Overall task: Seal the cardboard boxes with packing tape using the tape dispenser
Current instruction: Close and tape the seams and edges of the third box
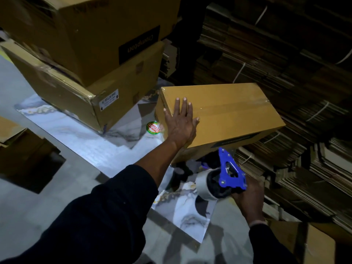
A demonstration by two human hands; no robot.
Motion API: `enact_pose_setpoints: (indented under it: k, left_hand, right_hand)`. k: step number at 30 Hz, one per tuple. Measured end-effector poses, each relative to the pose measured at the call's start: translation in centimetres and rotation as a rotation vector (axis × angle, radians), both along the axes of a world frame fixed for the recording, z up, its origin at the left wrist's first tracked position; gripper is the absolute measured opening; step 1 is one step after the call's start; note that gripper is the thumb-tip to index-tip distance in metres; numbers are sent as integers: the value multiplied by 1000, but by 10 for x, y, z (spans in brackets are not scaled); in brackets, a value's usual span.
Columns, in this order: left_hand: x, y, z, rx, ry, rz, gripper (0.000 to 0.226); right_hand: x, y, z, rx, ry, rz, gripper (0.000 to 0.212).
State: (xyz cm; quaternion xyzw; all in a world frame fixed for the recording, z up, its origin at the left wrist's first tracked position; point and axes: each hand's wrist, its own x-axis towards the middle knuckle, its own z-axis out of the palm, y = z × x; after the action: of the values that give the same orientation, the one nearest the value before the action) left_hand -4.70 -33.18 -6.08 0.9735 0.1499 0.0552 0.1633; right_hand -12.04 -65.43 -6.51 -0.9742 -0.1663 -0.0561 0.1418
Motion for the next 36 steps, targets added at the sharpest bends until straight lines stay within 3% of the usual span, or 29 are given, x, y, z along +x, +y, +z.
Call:
enact_pose_setpoints:
  k: [3, 5, 7, 9, 11, 13, 16, 19, 23, 27, 30, 36]
  left_hand:
    - [-2, -1, -5, -37, -87, 18, 68]
    - [-2, -1, -7, -53, -123, 35, 67]
    - [-2, 0, -8, -64, -156, 45, 67]
    - [-4, 0, -7, -89, -188, 47, 65]
    - [-5, 1, -7, -92, -201, 50, 64]
    - [-4, 2, -8, -94, -203, 44, 64]
    - [-3, 4, -9, -112, -215, 26, 66]
    - [-5, 4, -9, -96, -221, 13, 66]
    - [-2, 3, -8, -100, -219, 39, 65]
    - [7, 13, -5, -248, -350, 119, 68]
    - [29, 38, 1, -366, -309, 231, 72]
    - [75, 97, 10, -894, -333, 368, 70]
  right_hand:
    - [-2, 13, 12, 292, 157, -112, 20]
    - [0, 28, 23, 480, 241, -111, 5]
    - [5, 48, 32, 628, 353, 32, 29]
    - [15, 74, 42, 781, 476, 42, 50]
    - [30, 106, 53, 787, 521, 9, 39]
    - [43, 136, 65, 721, 579, -85, 15]
    - [56, 172, 76, 844, 681, -116, 16]
    - [66, 183, 74, 920, 669, -179, 34]
    - [72, 182, 69, 1017, 715, -304, 27]
    - [75, 188, 64, 1020, 696, -384, 22]
    - [76, 188, 60, 1007, 688, -390, 29]
    - [83, 186, 51, 1047, 722, -415, 38]
